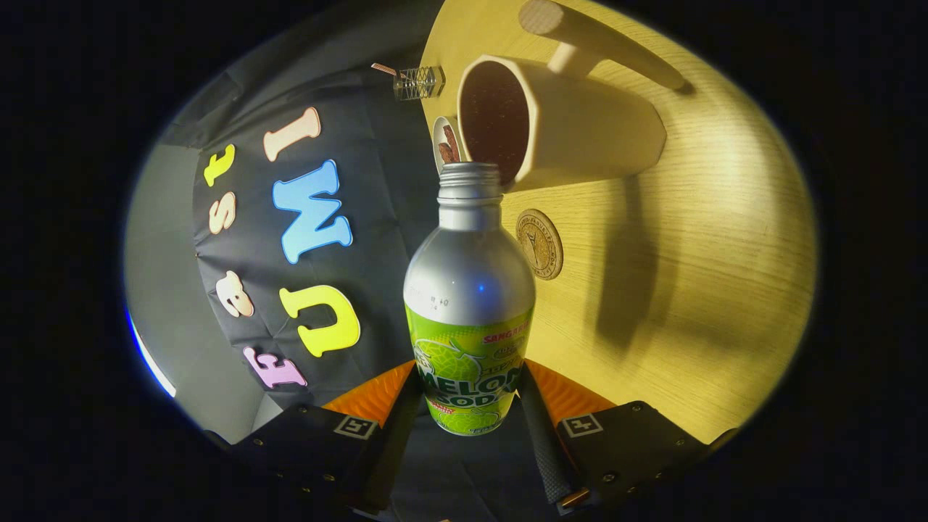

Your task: Take the bottle from table, then pour the juice into the cup, finally place the bottle on the coaster

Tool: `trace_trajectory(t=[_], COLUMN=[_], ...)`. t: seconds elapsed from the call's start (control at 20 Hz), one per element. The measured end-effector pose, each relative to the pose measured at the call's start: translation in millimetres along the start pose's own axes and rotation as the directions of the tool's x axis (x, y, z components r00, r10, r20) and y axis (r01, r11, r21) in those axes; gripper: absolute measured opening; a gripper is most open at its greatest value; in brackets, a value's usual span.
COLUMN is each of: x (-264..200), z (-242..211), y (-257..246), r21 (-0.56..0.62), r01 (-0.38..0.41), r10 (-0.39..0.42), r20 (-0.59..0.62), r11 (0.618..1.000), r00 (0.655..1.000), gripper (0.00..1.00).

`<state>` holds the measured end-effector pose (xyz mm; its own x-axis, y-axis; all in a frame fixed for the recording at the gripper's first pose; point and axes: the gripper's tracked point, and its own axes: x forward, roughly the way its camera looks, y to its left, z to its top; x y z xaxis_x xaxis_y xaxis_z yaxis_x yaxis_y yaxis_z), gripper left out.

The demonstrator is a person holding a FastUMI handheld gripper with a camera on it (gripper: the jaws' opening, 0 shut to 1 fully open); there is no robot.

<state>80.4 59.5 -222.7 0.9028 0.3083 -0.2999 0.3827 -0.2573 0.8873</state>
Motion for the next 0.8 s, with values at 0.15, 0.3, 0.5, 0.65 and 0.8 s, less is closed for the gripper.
trace_trajectory(t=[0.15,0.3,0.5,0.65,0.8], x=[2.9,1.1,1.3,0.8,2.1], z=[0.6,2.4,4.1,5.8,6.4], y=[4.6,6.7,7.0,12.0,14.1], r21=[0.017,0.037,0.070,0.094,0.112], r01=[-0.007,-0.010,-0.003,-0.007,-0.009], r10=[0.007,0.009,0.003,0.007,0.010], r20=[0.001,0.006,0.002,0.002,-0.003], r11=[1.000,0.999,0.998,0.996,0.994], r00=[1.000,1.000,1.000,1.000,1.000], gripper=[0.77,0.77,0.77,0.77,0.77])
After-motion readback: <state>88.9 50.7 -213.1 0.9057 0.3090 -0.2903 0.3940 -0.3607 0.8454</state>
